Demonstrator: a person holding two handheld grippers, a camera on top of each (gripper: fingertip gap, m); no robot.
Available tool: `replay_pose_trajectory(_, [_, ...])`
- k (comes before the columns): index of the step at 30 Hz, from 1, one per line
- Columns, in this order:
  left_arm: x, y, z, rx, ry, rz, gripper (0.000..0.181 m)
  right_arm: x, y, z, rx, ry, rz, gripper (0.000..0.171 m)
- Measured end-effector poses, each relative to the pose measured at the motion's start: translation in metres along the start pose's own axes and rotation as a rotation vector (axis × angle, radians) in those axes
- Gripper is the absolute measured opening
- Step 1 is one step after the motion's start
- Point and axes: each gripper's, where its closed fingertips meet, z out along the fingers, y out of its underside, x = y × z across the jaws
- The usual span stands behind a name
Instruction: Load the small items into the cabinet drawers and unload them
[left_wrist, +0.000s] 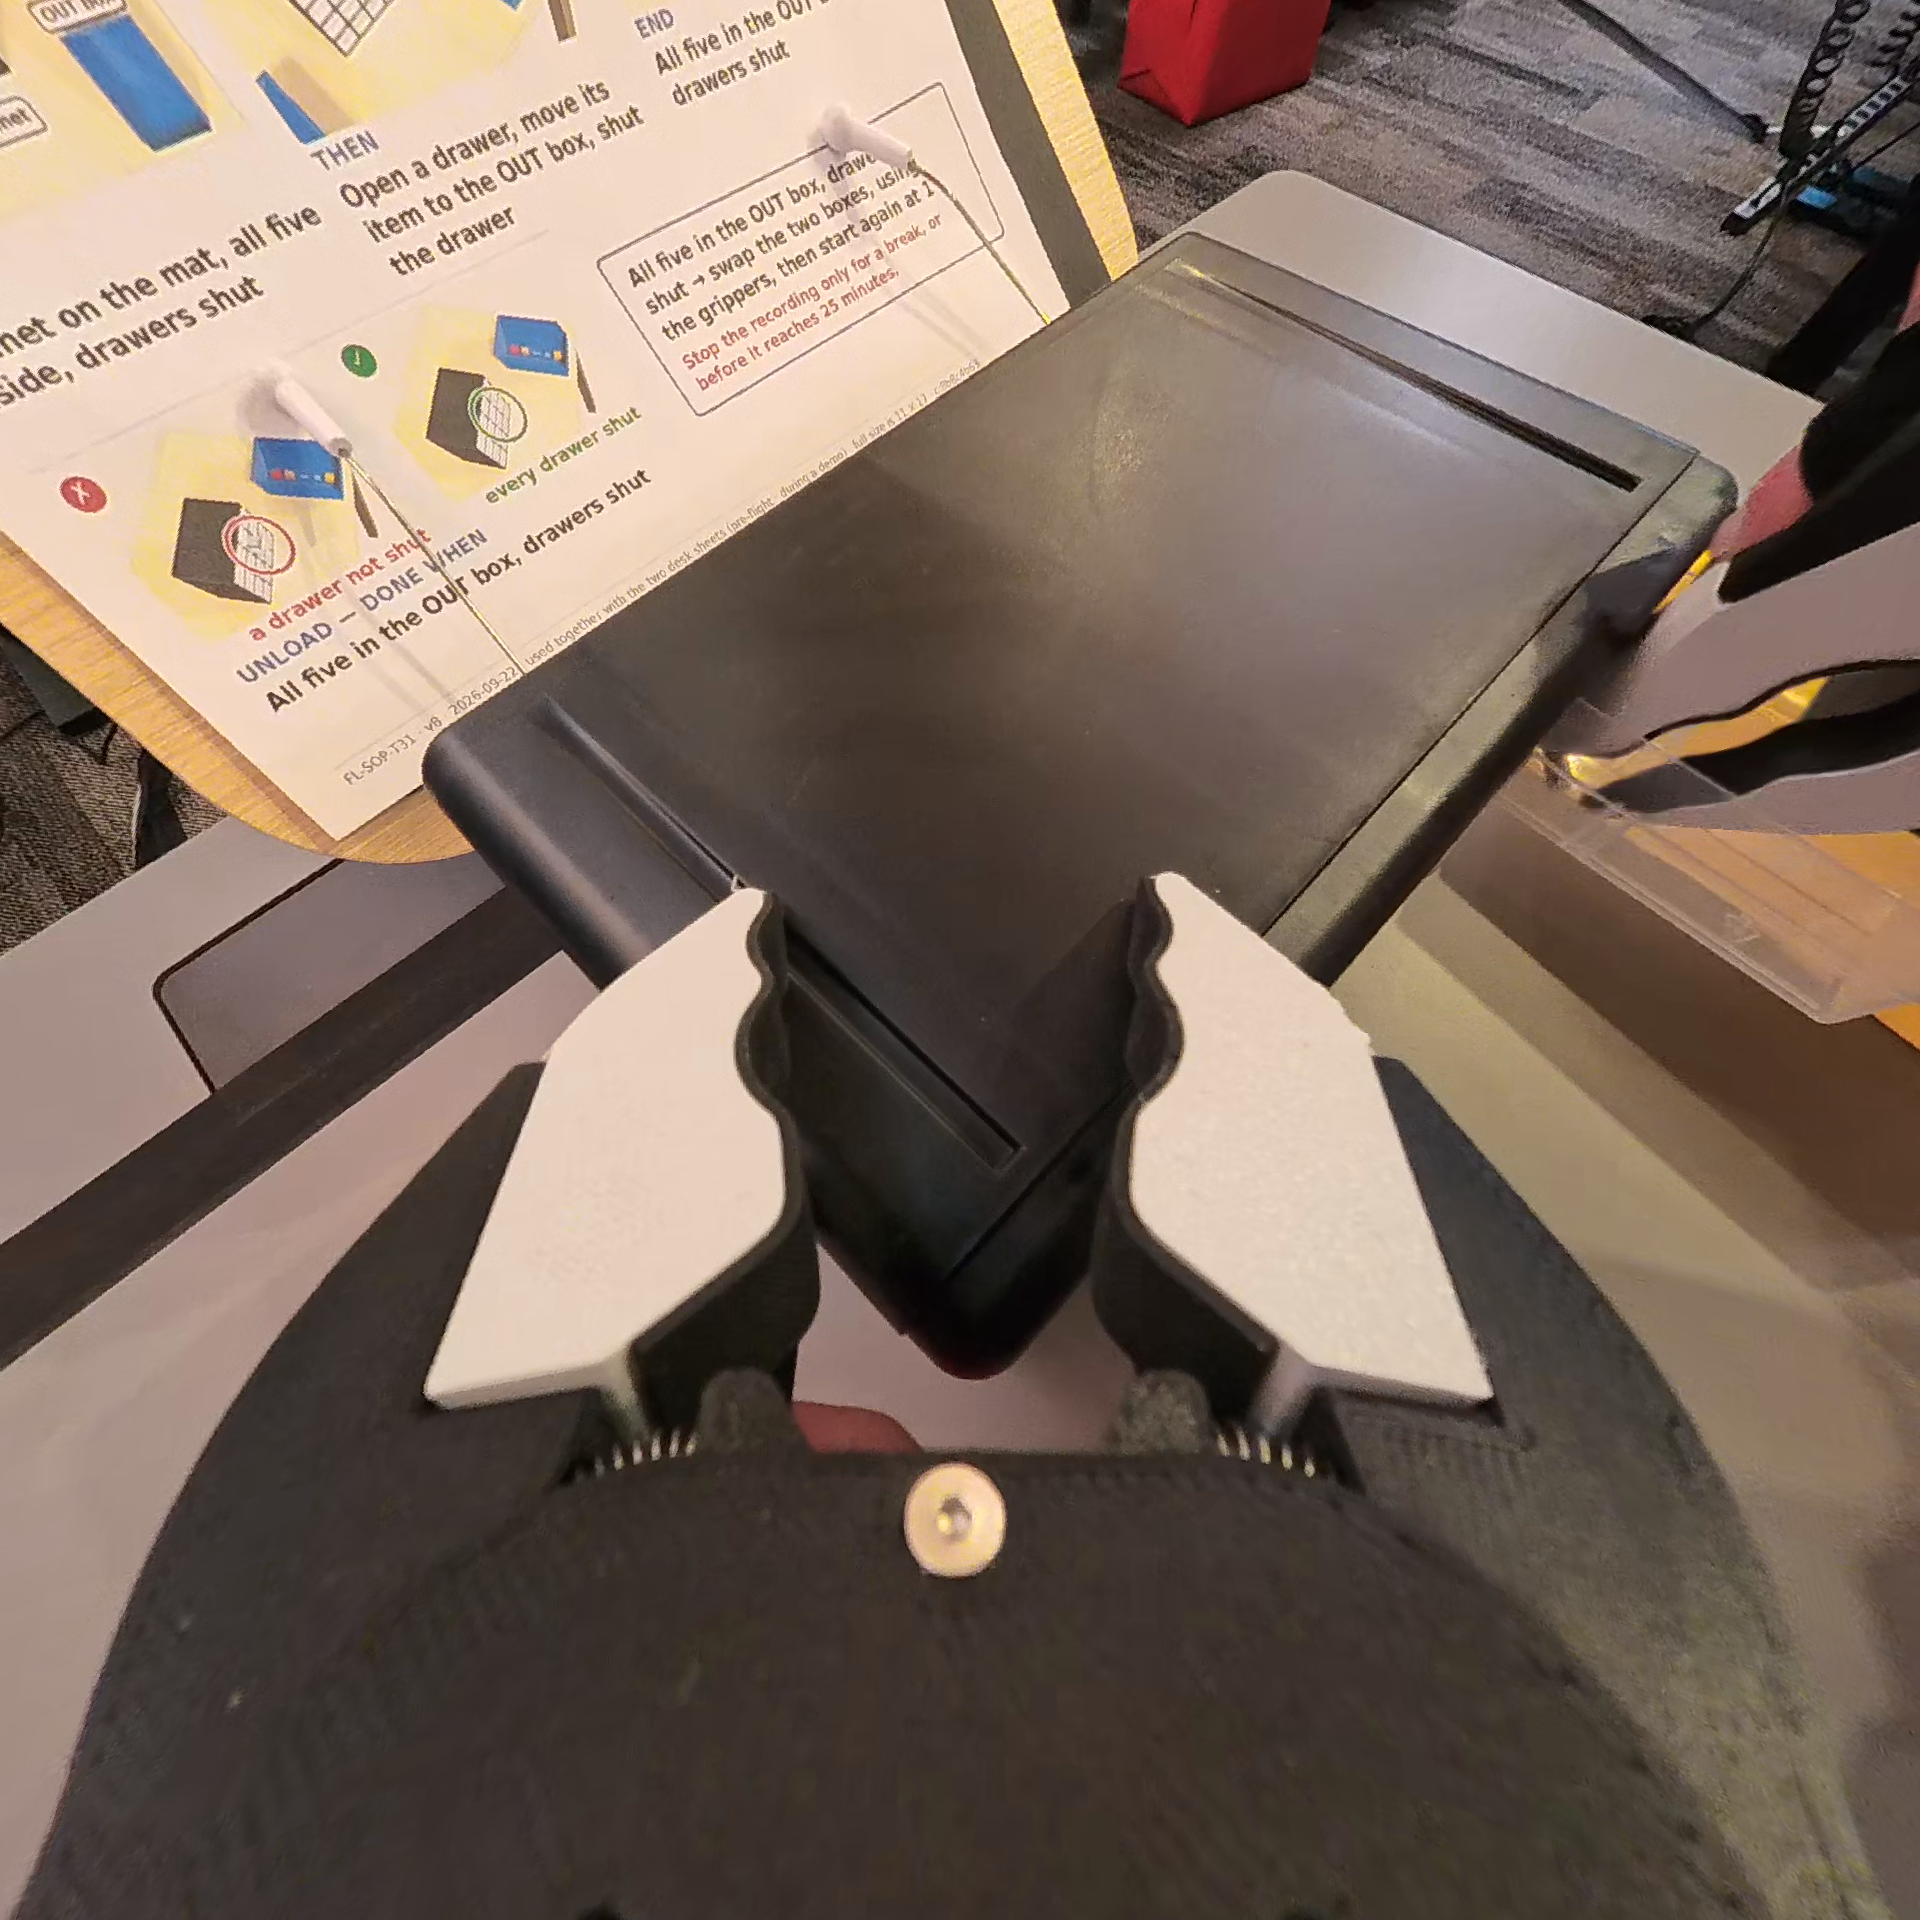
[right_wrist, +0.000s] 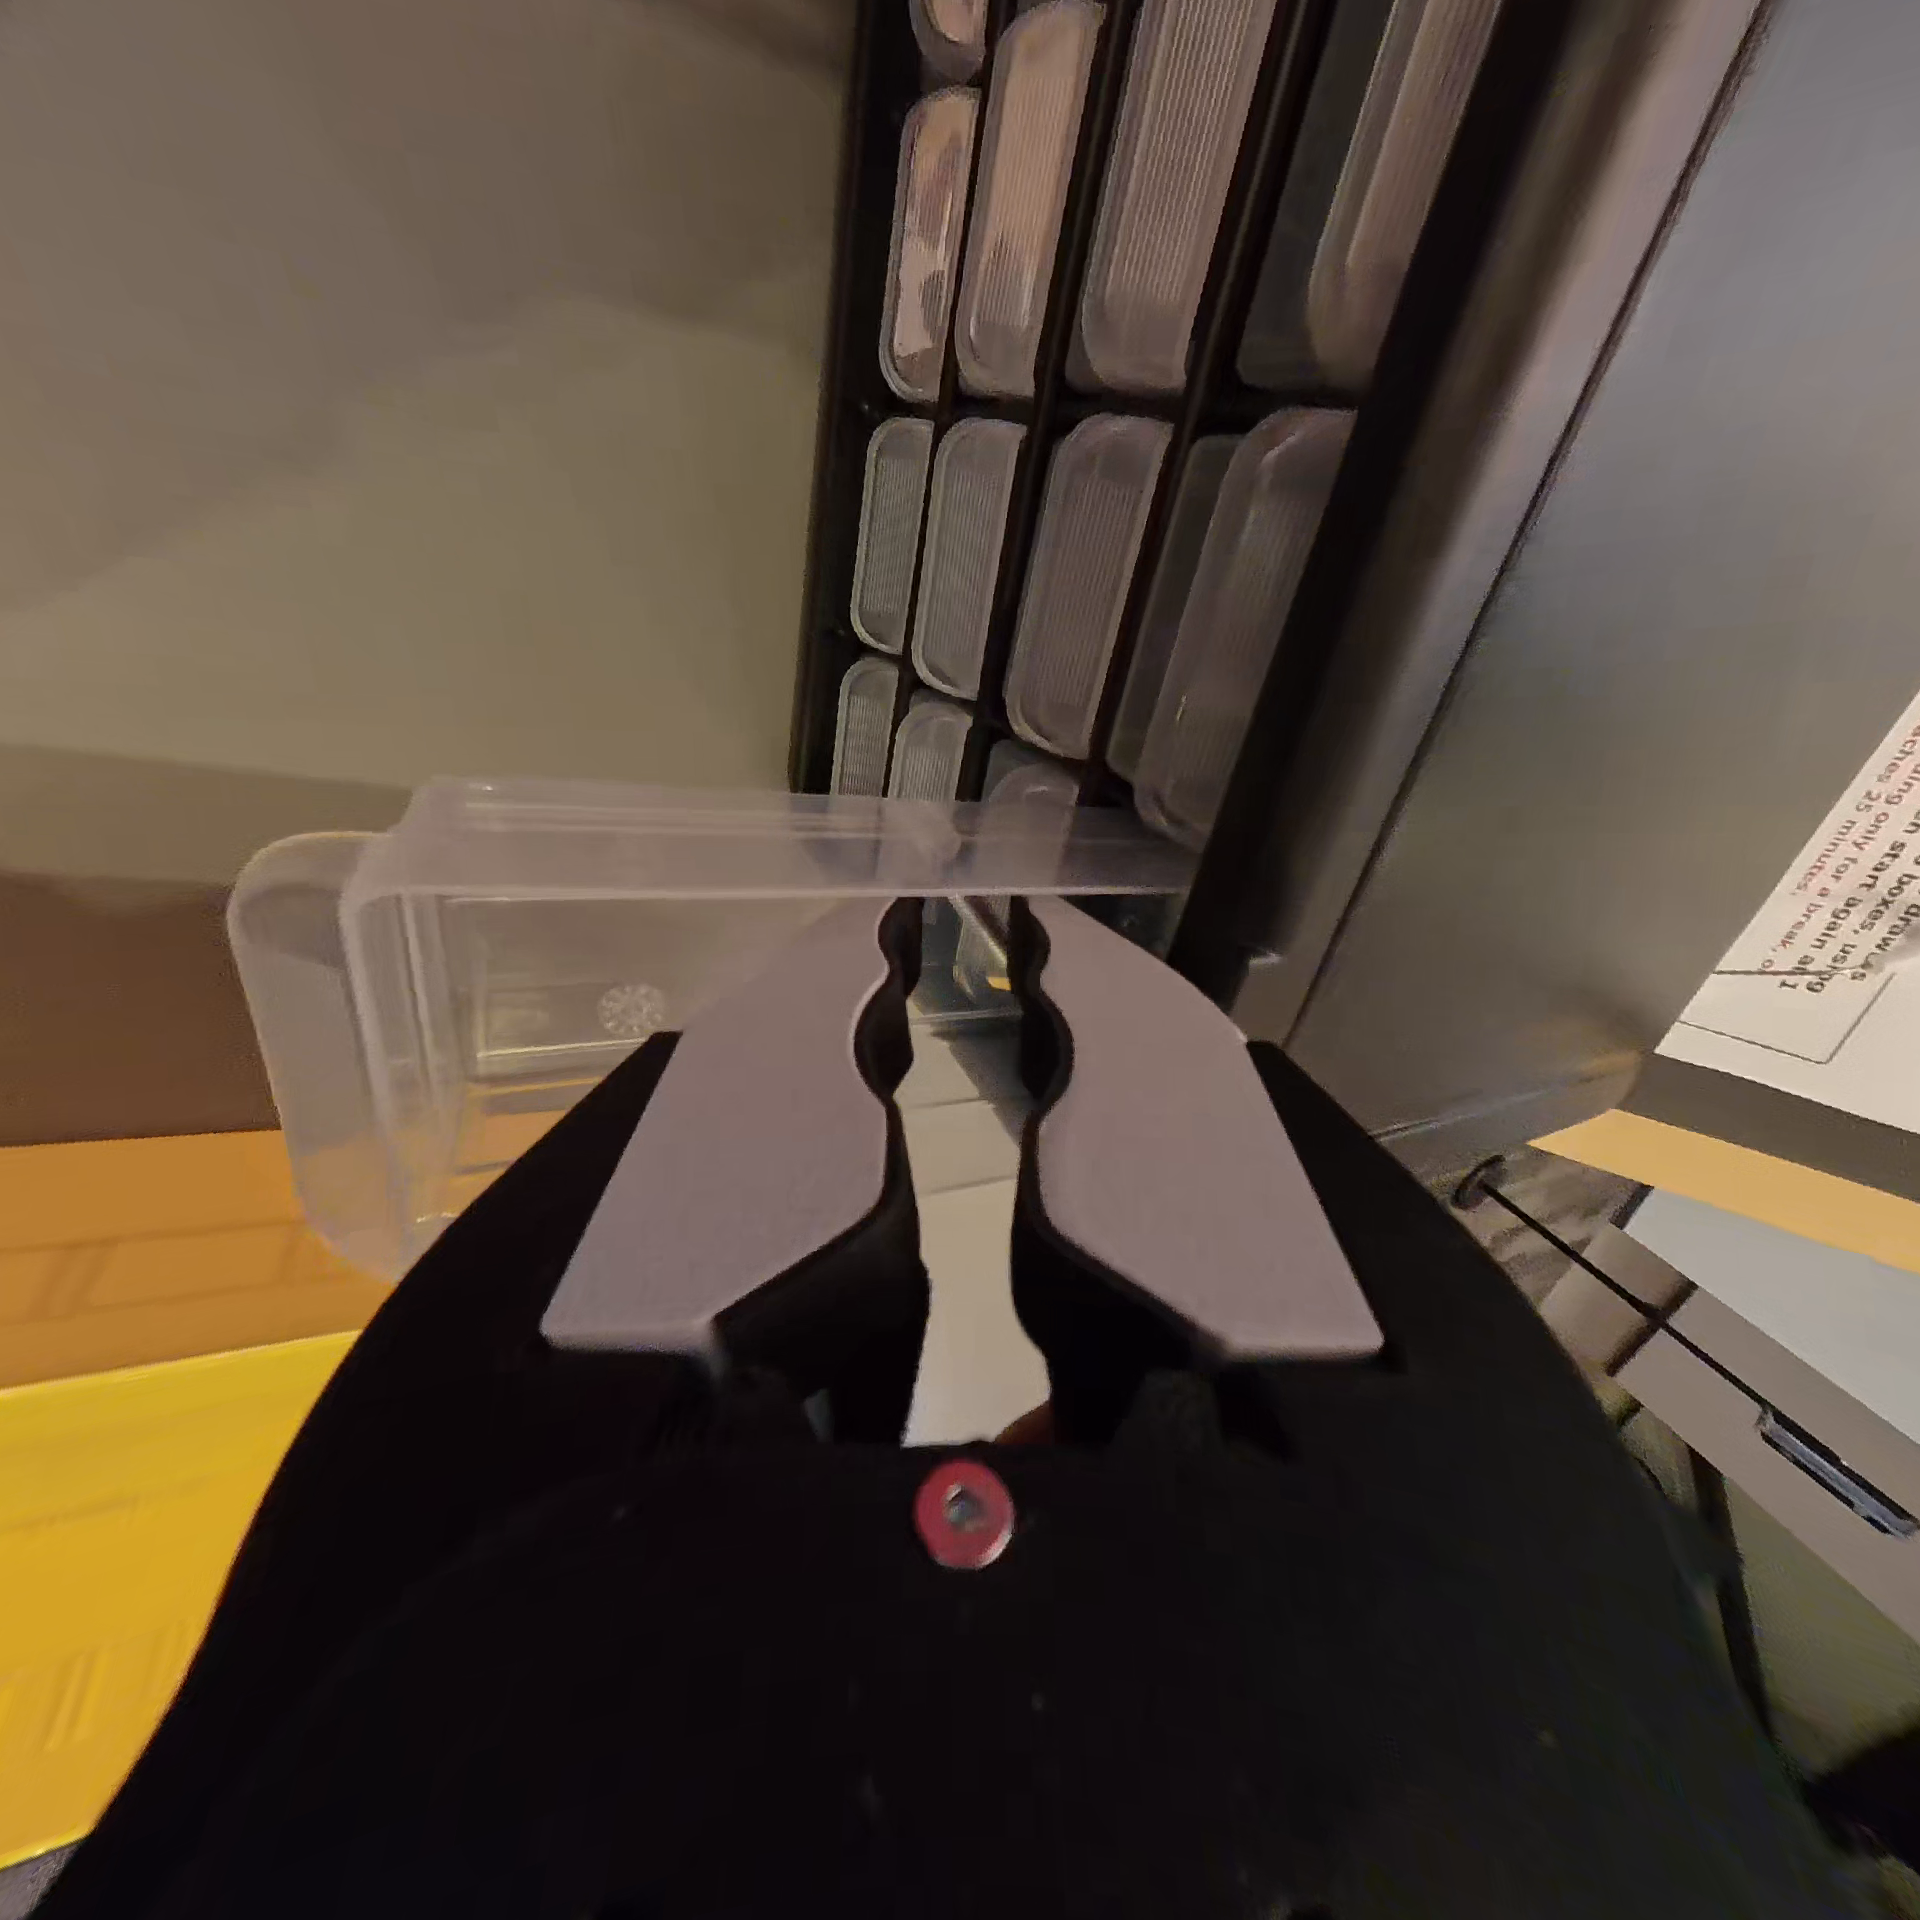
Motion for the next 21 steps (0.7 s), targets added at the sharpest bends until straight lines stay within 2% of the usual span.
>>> replay_pose_trajectory(6, [0.000, 0.000, 0.000, 0.000, -0.001, 0.000, 0.065, 0.002, 0.004, 0.002, -0.070, 0.015, -0.052, 0.005])
replay_pose_trajectory(13, [0.000, 0.000, 0.000, 0.003, 0.000, -0.001, 0.065, -0.008, 0.004, -0.004, -0.032, -0.037, -0.050, 0.001])
replay_pose_trajectory(21, [0.000, 0.000, 0.000, 0.006, -0.001, -0.003, 0.065, -0.007, -0.003, -0.025, 0.162, -0.066, 0.080, 0.000])
